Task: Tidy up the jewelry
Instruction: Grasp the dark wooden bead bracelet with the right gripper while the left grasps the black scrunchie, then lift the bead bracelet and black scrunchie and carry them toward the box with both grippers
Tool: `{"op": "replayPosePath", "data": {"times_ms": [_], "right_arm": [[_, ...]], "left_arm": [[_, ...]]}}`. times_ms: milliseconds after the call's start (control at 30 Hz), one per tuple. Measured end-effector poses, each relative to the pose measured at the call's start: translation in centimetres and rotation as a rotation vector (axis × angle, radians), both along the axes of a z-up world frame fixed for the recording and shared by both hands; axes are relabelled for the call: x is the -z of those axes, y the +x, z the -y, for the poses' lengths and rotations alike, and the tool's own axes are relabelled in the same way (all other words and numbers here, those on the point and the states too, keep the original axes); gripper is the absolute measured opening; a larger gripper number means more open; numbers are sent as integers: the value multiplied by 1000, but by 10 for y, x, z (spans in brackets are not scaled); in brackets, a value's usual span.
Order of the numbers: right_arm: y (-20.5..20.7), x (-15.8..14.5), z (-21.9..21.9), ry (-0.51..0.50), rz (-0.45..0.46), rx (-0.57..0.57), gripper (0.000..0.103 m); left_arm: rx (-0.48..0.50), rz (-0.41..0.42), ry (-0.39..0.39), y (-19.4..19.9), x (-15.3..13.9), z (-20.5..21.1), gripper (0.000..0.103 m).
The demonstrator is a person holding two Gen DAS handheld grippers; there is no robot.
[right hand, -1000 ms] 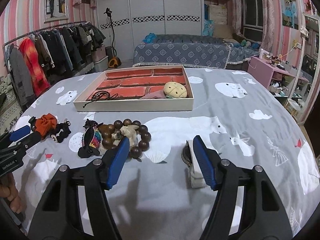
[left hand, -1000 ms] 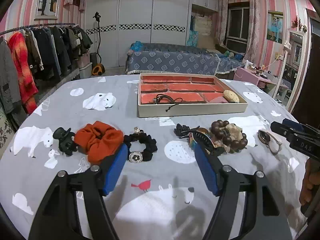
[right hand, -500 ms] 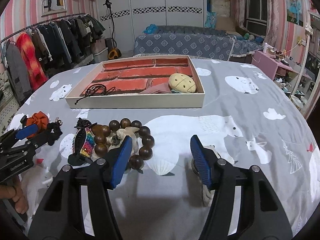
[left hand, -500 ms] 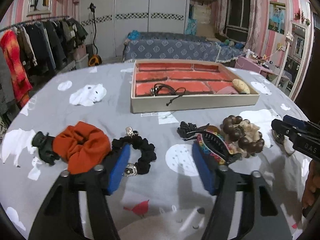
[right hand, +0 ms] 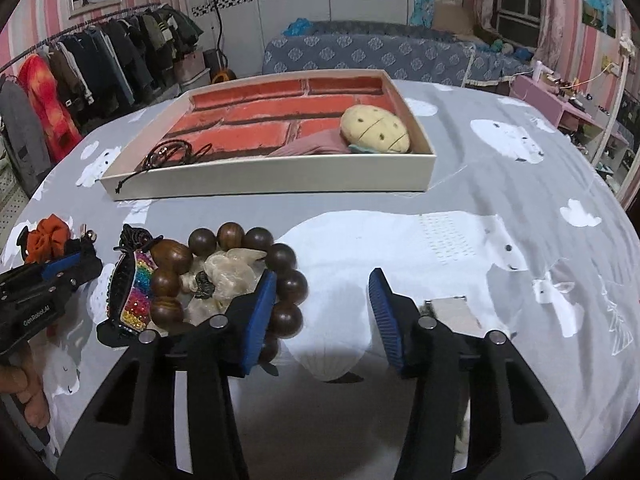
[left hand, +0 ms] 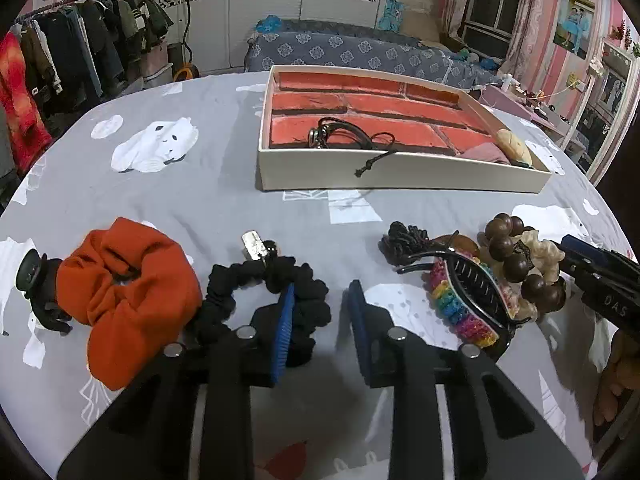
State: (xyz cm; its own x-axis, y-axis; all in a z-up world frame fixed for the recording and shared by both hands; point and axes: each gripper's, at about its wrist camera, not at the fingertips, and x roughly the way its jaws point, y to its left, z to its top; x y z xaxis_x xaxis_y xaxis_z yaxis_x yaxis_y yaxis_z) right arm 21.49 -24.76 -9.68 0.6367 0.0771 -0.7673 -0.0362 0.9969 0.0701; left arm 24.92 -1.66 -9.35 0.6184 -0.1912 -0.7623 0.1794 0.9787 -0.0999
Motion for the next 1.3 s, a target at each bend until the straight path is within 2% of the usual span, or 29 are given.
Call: {"op": "replayPosePath", "data": {"times_ms": [167,300,367,433,633,900,1300], "right_arm": [[11,10,-8,-25,-60,-33,45],[22,13,-12,-40,-71,-45,41],[23,13,-15,-33,-66,-69,22],[21,11,-20,-52,-56,-79,20],[16,2,-12,14,-19,-80,19],[-2,-29,-21,18,75,-111,19],[-24,-57,-26,40,141,-140,19]], "left_arm": [[6,-6,-8,1,1,-1,27],[-2,-11,-23,3,1,-3,24],[-10,-11,-30,3,1,-5,19],[-17,-11,-41,3,1,-8,15],[3,7,-35,-1,-3,-4,11],[7,54,-42,-10,-17,-5,11],[4,106,-48,-32,-42,-7,10]]}}
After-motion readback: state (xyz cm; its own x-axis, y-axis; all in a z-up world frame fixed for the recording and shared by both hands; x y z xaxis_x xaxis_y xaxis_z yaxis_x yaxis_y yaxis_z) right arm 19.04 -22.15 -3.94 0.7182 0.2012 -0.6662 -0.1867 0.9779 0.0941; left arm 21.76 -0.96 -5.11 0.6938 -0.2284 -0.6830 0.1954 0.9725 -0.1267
